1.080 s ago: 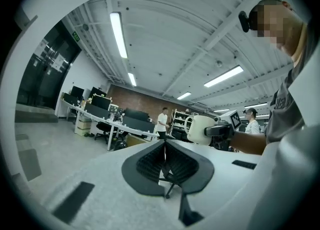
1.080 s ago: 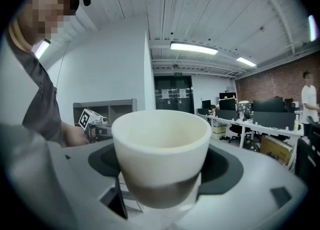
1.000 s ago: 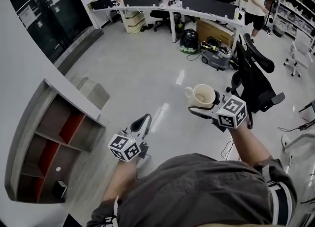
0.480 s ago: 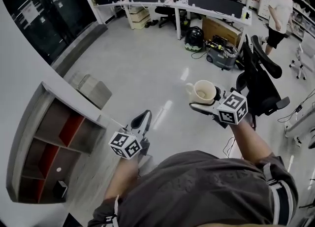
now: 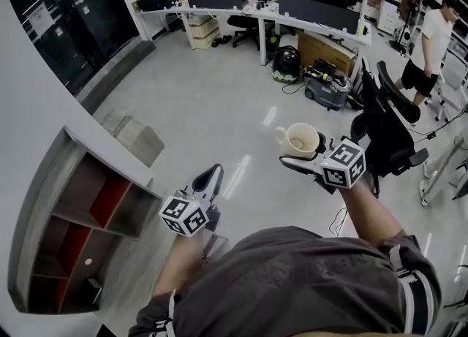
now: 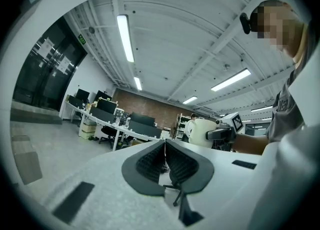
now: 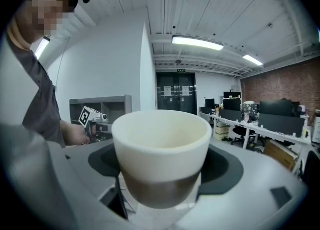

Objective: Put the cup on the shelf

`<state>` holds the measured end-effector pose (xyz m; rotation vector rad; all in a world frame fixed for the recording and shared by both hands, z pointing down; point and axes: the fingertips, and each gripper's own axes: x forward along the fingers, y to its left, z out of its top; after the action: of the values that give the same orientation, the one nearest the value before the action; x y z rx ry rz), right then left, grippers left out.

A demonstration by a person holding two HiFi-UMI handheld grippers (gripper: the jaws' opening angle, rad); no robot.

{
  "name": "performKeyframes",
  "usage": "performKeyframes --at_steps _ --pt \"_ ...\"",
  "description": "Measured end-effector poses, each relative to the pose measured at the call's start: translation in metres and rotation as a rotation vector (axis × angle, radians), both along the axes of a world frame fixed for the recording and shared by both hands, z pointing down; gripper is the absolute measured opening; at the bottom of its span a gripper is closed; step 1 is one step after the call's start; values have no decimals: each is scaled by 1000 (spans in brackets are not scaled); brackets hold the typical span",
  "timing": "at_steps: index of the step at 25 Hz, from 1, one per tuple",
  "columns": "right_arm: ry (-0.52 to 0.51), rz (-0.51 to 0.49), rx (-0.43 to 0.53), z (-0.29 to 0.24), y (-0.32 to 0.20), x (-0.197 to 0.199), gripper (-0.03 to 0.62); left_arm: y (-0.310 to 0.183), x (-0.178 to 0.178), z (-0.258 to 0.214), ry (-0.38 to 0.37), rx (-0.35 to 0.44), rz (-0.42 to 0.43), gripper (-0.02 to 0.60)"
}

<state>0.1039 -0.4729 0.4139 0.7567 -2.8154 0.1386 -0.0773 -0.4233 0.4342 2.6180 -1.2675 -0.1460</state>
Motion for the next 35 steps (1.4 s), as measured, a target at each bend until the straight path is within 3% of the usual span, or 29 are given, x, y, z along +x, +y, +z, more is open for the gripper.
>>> performKeyframes --at_steps 7,12,24,35 --pt "10 -128 11 -5 -11 -71 428 11 -60 -3 4 11 -125 6" --pt "22 -278 25 -8 8 -143 428 56 -118 -2 3 13 -272 5" --pt "22 -619 33 -11 76 -367 428 168 -282 2 2 -2 -597 6" --pt "38 -832 25 19 153 -538 428 259 -387 18 9 -24 -792 6"
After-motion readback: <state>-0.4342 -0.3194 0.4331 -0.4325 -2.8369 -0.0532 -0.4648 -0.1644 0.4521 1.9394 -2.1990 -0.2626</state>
